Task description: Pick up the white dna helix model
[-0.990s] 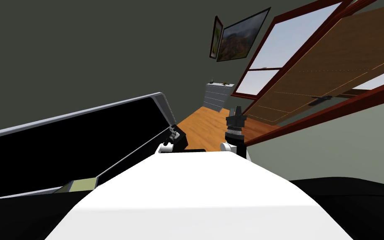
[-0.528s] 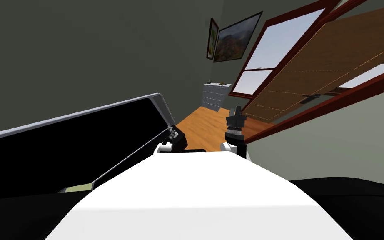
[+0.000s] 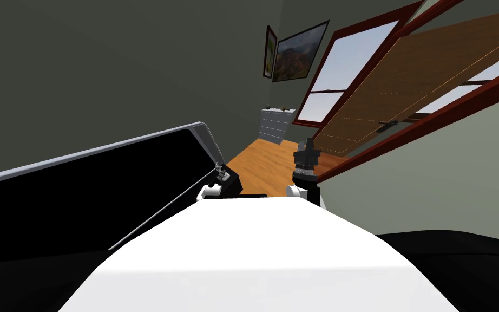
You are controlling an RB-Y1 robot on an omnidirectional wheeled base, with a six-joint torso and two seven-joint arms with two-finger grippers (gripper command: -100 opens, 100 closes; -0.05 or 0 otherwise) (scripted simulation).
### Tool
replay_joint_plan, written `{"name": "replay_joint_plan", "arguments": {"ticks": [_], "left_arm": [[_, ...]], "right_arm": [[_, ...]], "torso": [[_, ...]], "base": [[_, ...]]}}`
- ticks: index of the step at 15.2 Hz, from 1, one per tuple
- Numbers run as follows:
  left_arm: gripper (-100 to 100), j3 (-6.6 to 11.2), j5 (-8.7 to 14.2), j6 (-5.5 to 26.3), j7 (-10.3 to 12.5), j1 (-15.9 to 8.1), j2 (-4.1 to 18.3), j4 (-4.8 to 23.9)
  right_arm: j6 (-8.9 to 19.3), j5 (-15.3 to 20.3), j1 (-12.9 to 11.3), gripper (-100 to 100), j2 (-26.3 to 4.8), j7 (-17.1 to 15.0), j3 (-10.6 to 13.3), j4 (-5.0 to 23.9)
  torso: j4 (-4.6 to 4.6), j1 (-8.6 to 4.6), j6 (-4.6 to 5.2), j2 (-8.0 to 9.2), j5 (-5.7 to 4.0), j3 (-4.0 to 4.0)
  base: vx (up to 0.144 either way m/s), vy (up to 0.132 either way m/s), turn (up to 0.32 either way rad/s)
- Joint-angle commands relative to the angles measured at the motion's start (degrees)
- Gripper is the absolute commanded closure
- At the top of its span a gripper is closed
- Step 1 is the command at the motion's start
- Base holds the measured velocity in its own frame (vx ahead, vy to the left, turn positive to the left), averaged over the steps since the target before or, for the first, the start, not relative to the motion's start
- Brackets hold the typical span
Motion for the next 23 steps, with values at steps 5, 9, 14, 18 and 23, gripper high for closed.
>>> {"name": "replay_joint_plan", "arguments": {"ticks": [5,9,14,18,23], "left_arm": [[100,-0.31,0.24,1.09,-0.37,0.78,-0.21,-2.01],[-100,-0.02,4.13,4.04,-0.97,0.12,2.81,-2.71],[-100,0.33,8.47,6.99,-1.52,-0.72,6.21,-3.08],[-100,0.56,11.27,8.87,-1.84,-1.28,8.39,-3.24],[-100,0.81,11.57,7.60,-1.39,-2.12,9.10,-0.62]], "right_arm": [[0.00,0.00,0.00,0,0.00,0.00,0.00,0.00],[0.00,0.00,-0.02,0,-0.01,0.00,0.00,0.00],[0.00,0.00,-0.02,0,-0.01,0.00,0.00,0.00],[0.00,0.00,-0.02,0,-0.01,0.00,0.00,0.00],[0.00,0.00,0.00,0,-0.01,0.00,-0.01,0.00]], "torso": [[0.03,0.08,0.00,0.13,0.01,0.07],[0.07,0.32,0.04,0.30,0.06,0.17],[0.08,0.44,0.03,0.37,0.09,0.21],[0.07,0.38,0.02,0.31,0.08,0.18],[0.04,0.24,0.01,0.14,0.06,0.09]], "base": [[-0.005,0.005,-0.007],[-0.051,0.061,-0.227],[-0.069,0.080,-0.250],[-0.058,0.062,-0.189],[-0.029,0.034,-0.132]]}}
